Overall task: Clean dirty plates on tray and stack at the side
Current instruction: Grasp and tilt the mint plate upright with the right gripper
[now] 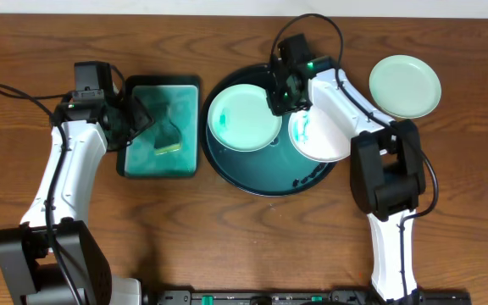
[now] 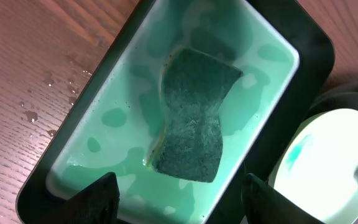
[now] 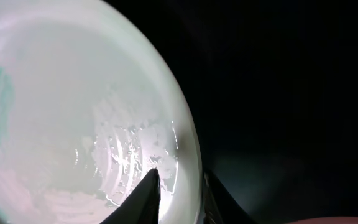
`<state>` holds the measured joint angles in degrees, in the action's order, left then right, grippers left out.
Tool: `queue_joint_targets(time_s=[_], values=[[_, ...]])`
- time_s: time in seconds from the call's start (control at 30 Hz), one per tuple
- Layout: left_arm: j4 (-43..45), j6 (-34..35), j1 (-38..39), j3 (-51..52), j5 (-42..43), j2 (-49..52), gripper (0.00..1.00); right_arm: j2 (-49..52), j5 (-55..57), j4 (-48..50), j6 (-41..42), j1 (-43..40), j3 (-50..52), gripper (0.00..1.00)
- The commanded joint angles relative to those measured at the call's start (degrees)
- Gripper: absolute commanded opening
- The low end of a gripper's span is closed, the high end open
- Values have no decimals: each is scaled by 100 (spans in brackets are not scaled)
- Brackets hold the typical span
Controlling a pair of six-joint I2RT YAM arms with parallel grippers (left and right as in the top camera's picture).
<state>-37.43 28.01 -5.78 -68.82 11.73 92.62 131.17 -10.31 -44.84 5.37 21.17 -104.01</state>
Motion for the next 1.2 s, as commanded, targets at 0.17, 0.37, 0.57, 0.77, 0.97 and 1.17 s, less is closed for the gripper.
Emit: queue_joint_targets(time_s=[0.17,0.37,0.57,0.77,0.97,1.17], values=[[17,-144,133,35,177,68,64,-55,621,208,-74,90,374,17],[46,-140,525,35,0,155,64,-55,535,271,11,133,374,1],[195,-63,776,35,-629,546,64,-55,531,280,107,144,374,1],[857,411,785,35,-1399,1139,64,-55,529,267,107,144,374,1],[1287,424,785,35,-1386,1589,64,-55,531,199,103,144,374,1],[1290,424,787,35,-1366,1670,62,-55,529,223,105,144,374,1]])
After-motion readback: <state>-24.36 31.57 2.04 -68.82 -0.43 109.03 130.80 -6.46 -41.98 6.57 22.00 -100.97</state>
